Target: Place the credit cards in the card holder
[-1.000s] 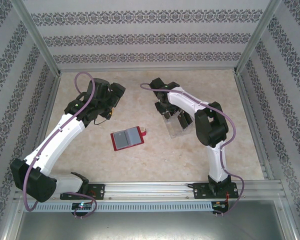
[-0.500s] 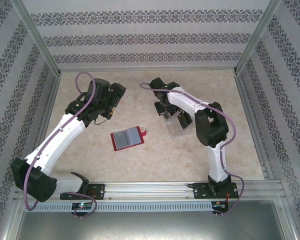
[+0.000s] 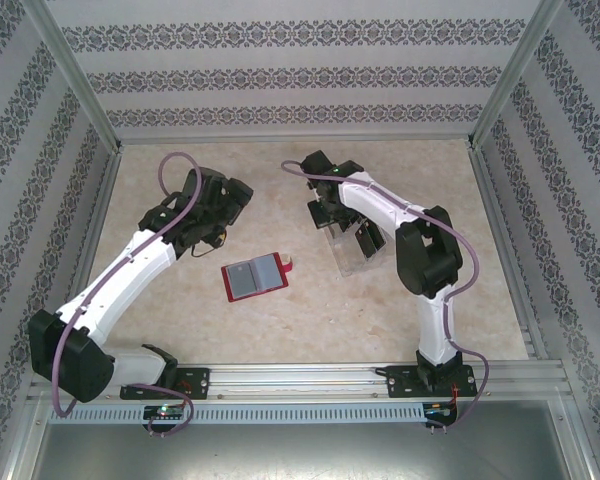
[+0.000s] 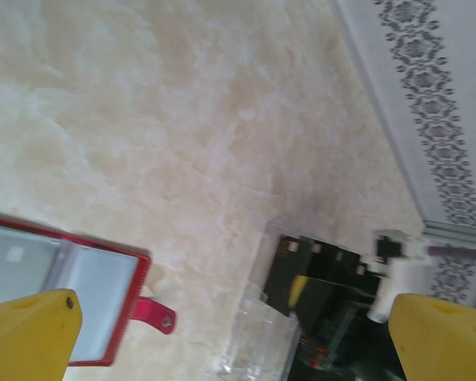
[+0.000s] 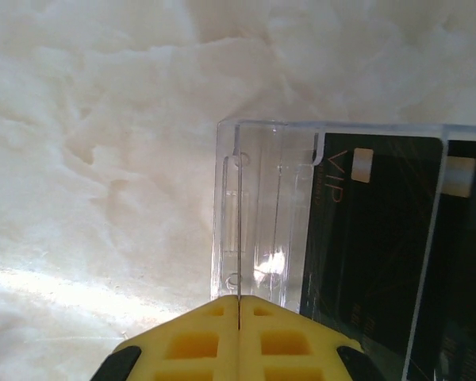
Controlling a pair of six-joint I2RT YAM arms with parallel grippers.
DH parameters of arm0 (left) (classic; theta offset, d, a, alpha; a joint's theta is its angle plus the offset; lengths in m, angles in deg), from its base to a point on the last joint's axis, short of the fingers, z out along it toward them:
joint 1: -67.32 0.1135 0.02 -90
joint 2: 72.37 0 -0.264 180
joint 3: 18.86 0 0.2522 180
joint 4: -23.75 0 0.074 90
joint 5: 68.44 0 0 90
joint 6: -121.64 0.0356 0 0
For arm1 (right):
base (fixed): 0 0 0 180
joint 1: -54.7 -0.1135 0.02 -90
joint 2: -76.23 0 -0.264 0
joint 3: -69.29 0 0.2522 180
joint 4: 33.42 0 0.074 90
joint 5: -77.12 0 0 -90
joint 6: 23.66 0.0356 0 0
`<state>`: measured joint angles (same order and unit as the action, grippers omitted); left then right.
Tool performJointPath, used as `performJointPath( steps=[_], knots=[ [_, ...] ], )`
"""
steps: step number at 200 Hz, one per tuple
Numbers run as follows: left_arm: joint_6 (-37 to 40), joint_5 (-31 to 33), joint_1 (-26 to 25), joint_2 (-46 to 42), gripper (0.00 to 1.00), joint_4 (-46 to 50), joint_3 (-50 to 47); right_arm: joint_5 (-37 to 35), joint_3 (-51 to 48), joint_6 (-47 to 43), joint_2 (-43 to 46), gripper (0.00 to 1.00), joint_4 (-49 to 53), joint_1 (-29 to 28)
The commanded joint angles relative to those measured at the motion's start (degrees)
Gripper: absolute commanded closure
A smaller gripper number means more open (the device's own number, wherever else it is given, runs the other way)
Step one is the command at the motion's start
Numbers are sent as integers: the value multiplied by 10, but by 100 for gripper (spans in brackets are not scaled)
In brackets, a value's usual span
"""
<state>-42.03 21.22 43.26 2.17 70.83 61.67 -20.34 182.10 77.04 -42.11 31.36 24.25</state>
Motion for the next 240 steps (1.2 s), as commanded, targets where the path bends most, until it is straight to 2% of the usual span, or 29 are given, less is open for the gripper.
performJointPath(
  steps=[1,30,59,89,119,159,189,240],
  knots=[
    [44,40,-7,2,0,7,-19,3,3,7,40,100,7,8],
    [93,66,-6,-8,0,7,-52,11,-2,11,71,100,-2,11],
    [169,67,-4,-28,0,-7,-96,47,-9,25,110,100,-17,9],
    [251,44,-2,-44,0,-9,-132,113,-47,55,157,100,-62,1],
    [310,17,-2,-43,0,11,-152,217,-119,110,197,100,-151,-14],
    [333,5,-2,-18,0,36,-179,333,-244,203,220,100,-321,-57],
    [342,-3,-4,-7,0,30,-211,345,-318,239,224,100,-422,-93],
    [340,-1,-11,-9,1,20,-259,363,-412,290,235,100,-556,-102]
  ],
)
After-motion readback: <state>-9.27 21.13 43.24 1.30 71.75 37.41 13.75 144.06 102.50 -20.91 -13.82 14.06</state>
